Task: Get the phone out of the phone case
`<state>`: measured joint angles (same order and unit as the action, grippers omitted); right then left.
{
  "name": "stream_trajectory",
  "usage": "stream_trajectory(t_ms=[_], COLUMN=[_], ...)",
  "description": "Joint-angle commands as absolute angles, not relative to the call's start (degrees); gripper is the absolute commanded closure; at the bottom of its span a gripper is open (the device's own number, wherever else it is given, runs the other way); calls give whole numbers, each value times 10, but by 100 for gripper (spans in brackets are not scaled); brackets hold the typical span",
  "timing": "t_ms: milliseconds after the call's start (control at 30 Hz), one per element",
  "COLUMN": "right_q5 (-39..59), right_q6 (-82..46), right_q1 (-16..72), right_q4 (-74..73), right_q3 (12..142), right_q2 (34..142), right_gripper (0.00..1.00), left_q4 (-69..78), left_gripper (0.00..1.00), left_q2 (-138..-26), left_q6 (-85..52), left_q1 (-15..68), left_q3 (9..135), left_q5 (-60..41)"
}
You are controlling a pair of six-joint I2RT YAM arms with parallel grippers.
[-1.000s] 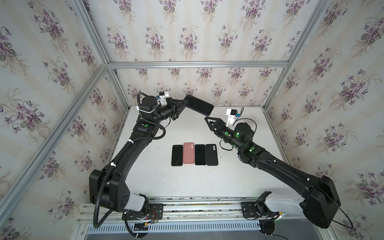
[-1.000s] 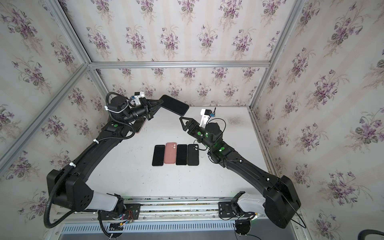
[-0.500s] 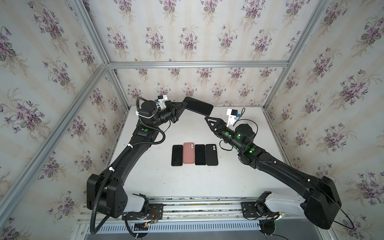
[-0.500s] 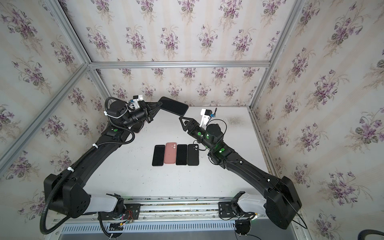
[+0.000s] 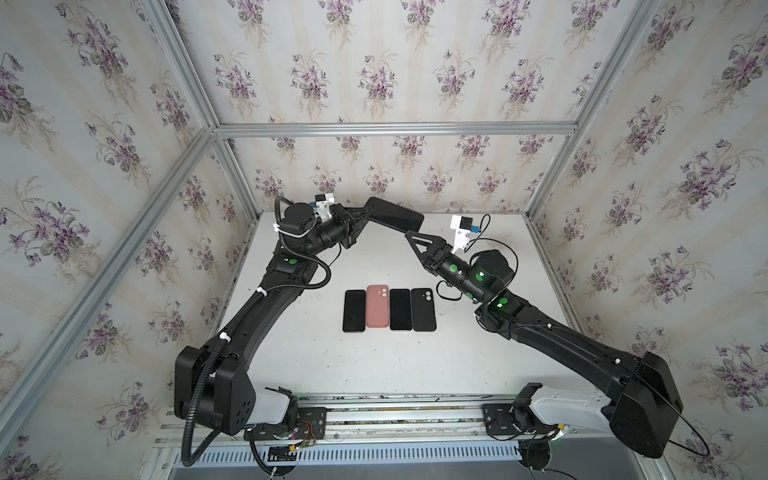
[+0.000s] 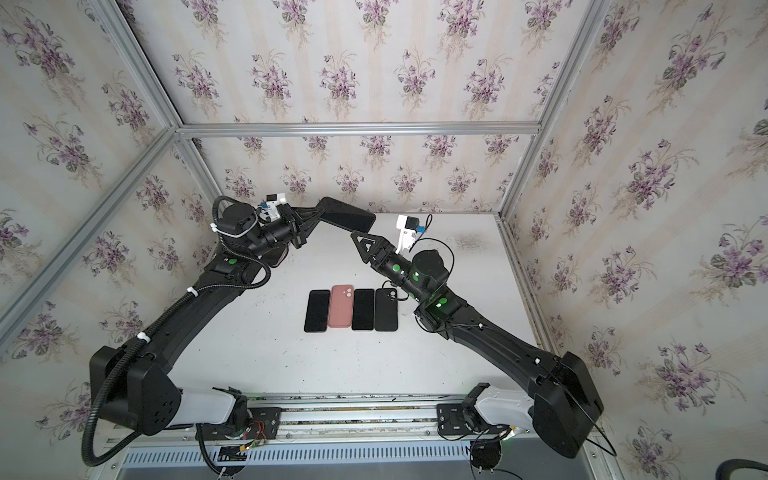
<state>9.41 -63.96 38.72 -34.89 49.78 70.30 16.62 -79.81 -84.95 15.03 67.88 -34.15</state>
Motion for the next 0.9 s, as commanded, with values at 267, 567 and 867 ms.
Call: stream_trajectory(t_ms=[267, 567, 867], right_q5=[60, 52, 58], right_q6=[-665, -688, -702], right_q1=[385, 374, 368], right_q4=[-418, -445, -460], right_q3=[494, 480, 478], right_q2=[718, 723, 736], right_gripper=[49, 63, 82], left_q4=[211, 219, 226], left_gripper=[100, 100, 100], left_q2=[-795, -795, -802], left_q6=[-854, -857, -859], left_q1=[150, 151, 154], left_q3=[679, 679, 683], left_q5=[-349, -352, -354])
